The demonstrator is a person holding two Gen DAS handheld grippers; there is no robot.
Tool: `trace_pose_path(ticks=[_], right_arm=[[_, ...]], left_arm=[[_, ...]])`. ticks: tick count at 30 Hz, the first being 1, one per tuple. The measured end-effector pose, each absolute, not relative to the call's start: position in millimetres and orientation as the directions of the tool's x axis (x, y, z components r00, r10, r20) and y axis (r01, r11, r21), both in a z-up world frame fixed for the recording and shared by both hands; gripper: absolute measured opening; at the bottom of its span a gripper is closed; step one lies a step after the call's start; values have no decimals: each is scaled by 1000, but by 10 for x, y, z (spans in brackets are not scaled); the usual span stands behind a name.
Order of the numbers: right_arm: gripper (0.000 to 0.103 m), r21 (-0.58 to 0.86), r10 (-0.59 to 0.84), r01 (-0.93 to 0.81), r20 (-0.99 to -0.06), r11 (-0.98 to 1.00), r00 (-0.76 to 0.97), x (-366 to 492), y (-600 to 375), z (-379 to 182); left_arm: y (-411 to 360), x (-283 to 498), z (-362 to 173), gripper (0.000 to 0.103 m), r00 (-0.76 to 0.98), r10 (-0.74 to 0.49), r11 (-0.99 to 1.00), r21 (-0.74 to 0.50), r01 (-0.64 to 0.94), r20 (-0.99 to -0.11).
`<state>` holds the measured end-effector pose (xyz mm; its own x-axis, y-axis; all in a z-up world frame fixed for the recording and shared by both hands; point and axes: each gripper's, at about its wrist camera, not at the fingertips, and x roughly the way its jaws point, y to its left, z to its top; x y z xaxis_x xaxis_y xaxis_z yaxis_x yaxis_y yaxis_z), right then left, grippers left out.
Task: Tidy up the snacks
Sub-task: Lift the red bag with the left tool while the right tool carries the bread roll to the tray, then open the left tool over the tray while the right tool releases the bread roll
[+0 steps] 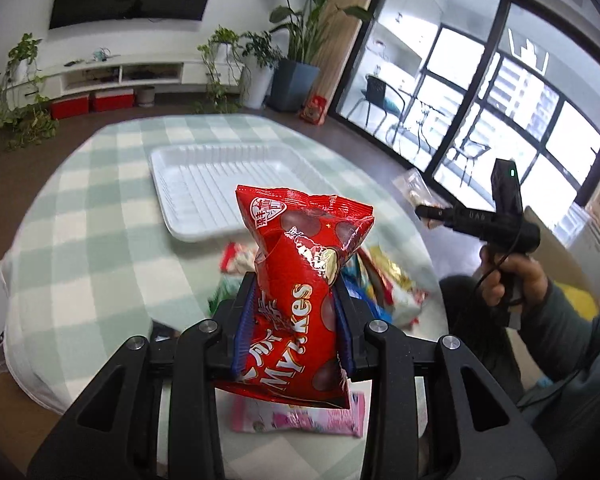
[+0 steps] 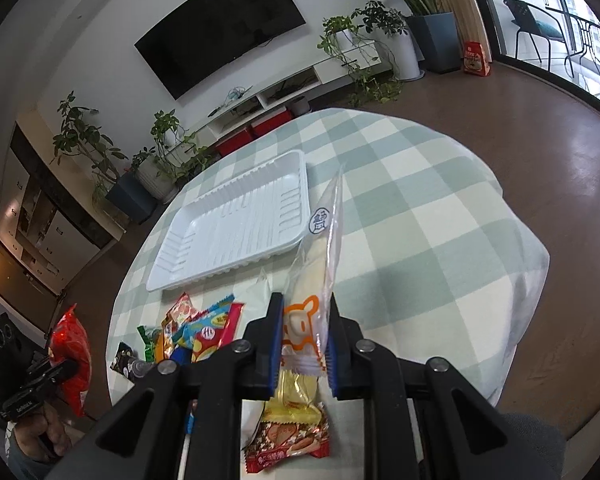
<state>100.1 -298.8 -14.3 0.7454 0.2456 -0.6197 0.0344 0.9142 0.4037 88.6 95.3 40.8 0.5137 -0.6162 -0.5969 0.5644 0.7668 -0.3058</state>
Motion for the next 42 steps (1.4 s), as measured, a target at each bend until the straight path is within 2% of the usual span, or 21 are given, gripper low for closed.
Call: trace_pose_path(ticks=[6, 13, 18, 27, 35, 42], right_arm=[[20, 380, 186, 59, -576, 923, 796, 1293, -3266, 172], [20, 299, 241, -72, -580, 952, 778, 1852, -2932, 382], [20, 249, 313, -193, -672, 949, 671, 2398, -2491, 160], [20, 198, 307, -256, -797, 946, 520, 3005, -2142, -411], [20, 170, 276, -249, -824, 953, 495, 3128, -2133, -650], [21, 152, 270, -264, -824, 952, 498, 3142, -2107, -686]], left_arm=[[1140, 1328, 735, 32, 583, -568, 816, -301, 494, -581], [1075, 2169, 840, 32, 578, -527, 845, -313, 434, -623], [744, 2659, 642, 32, 508, -518, 845, -320, 429, -688], [394, 3177, 41, 32, 409, -492, 858, -347, 378, -769], [206, 3399, -375, 32, 370, -460, 871, -331, 362, -807], [127, 3424, -529, 34, 350, -443, 877, -318, 361, -825]])
